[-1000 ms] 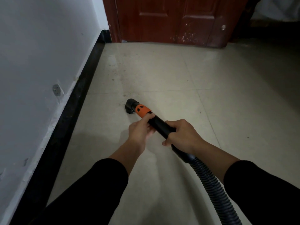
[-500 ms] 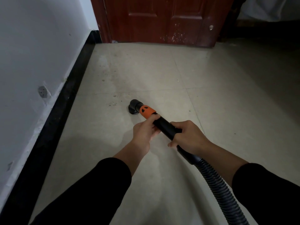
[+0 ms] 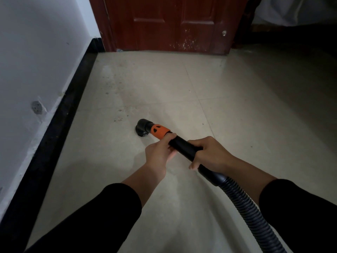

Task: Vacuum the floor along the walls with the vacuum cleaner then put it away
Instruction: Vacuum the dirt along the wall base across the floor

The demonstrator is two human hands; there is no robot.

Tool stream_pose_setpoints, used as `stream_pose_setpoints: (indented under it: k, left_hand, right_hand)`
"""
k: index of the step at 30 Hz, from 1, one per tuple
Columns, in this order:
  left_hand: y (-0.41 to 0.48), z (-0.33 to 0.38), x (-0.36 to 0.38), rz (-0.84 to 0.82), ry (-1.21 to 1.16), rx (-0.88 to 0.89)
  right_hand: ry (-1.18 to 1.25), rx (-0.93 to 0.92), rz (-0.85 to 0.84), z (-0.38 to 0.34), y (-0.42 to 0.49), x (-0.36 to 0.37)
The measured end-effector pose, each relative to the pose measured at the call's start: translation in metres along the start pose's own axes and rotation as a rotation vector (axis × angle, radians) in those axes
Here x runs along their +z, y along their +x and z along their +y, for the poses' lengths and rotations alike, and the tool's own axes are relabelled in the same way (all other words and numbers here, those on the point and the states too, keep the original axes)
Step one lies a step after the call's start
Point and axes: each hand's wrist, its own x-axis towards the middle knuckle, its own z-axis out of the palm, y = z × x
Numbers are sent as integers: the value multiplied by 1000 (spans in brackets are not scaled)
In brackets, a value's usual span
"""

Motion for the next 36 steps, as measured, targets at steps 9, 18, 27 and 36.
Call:
stream_pose_setpoints:
  k: [9,18,27,36]
  left_hand:
    - [4,-7,15,-73,42,-2]
    - [9,-17,30,-151,52,-27]
    - [27,-17,30,-156,37,-43]
    - [46,-17,37,-170,36,-49]
  right_hand:
    - [-41,38,82,8,-8,-10]
    - [-61,66,155,19,-13,-21]
    - [-114,25,234,24,2,-10]
    - [-171,13,332,32,20,-2]
